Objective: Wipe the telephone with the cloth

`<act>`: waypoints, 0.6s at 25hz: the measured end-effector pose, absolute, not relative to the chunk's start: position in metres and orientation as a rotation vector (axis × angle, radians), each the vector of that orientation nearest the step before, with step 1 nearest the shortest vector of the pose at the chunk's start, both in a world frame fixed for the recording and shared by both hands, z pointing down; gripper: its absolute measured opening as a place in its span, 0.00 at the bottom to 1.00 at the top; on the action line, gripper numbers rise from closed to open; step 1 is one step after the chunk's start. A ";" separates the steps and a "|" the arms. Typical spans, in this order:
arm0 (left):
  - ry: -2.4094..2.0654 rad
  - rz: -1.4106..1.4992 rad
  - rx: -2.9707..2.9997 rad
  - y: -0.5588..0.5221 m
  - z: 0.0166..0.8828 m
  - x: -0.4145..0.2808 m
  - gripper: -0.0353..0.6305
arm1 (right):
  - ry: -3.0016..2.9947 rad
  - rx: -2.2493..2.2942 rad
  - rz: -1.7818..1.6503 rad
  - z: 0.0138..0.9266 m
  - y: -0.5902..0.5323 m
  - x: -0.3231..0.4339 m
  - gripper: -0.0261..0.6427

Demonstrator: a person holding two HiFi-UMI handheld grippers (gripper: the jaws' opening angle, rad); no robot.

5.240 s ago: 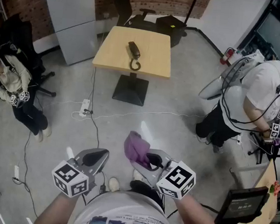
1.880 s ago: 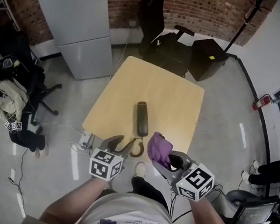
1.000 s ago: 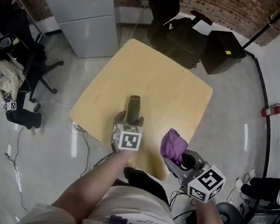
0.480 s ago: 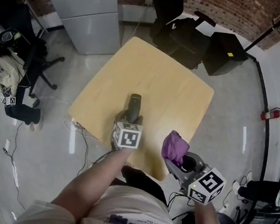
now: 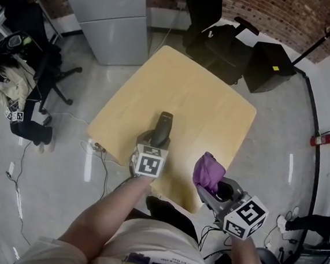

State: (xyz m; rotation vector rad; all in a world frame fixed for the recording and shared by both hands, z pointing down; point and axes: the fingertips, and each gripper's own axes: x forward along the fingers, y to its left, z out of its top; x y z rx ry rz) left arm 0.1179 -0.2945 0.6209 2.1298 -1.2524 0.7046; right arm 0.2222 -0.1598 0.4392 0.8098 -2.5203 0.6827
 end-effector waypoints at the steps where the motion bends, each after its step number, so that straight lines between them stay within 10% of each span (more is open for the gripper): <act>1: -1.250 0.698 2.143 -0.293 0.617 0.116 0.44 | -2.524 0.809 0.678 0.438 -0.160 0.221 0.20; 15: -1.163 0.548 2.455 -0.243 0.511 0.085 0.44 | -2.658 0.803 0.525 0.396 -0.184 0.165 0.20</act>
